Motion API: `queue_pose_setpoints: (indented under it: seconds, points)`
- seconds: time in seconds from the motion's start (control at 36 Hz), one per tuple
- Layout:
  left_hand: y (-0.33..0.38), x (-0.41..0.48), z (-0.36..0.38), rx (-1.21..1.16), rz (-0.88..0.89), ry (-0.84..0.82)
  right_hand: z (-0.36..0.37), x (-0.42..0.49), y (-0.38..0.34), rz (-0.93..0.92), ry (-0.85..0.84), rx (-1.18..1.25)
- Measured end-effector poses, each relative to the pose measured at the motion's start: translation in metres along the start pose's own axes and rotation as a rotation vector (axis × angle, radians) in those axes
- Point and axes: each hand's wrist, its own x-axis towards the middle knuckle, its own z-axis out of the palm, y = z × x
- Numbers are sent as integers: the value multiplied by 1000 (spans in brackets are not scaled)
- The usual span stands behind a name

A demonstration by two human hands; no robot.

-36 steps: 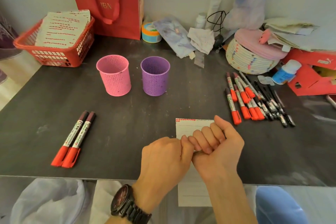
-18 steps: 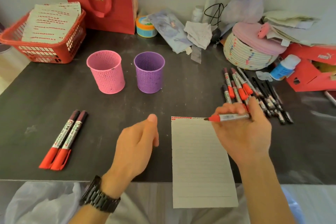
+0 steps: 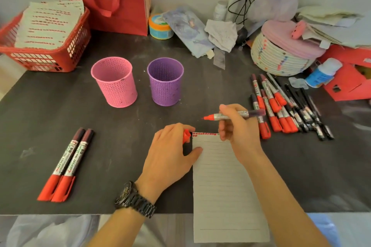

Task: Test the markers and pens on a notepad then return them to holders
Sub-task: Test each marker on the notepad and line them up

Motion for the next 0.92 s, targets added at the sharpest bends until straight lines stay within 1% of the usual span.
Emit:
queue_pose_setpoints:
  seconds: [0.06, 0.11, 0.25, 0.31, 0.42, 0.69, 0.92]
  points:
    - [-1, 1, 1, -4, -13, -2, 4, 1, 6, -14, -11, -46]
    - [-1, 1, 2, -3, -12, 7, 4, 1, 15, -58, 12, -126]
    - [1, 0, 0, 20, -4, 7, 6, 1, 28, -198, 144, -300]
    - [1, 0, 0, 29, 3, 3, 6, 1, 32, -209, 189, -361]
    - [3, -1, 0, 55, 21, 11, 7, 1, 38, -216, 204, -436]
    - [2, 1, 1, 40, -7, 24, 9, 2, 38, -231, 204, -487]
    - [6, 1, -2, 33, -6, 5, 11, 1, 36, -201, 203, -494]
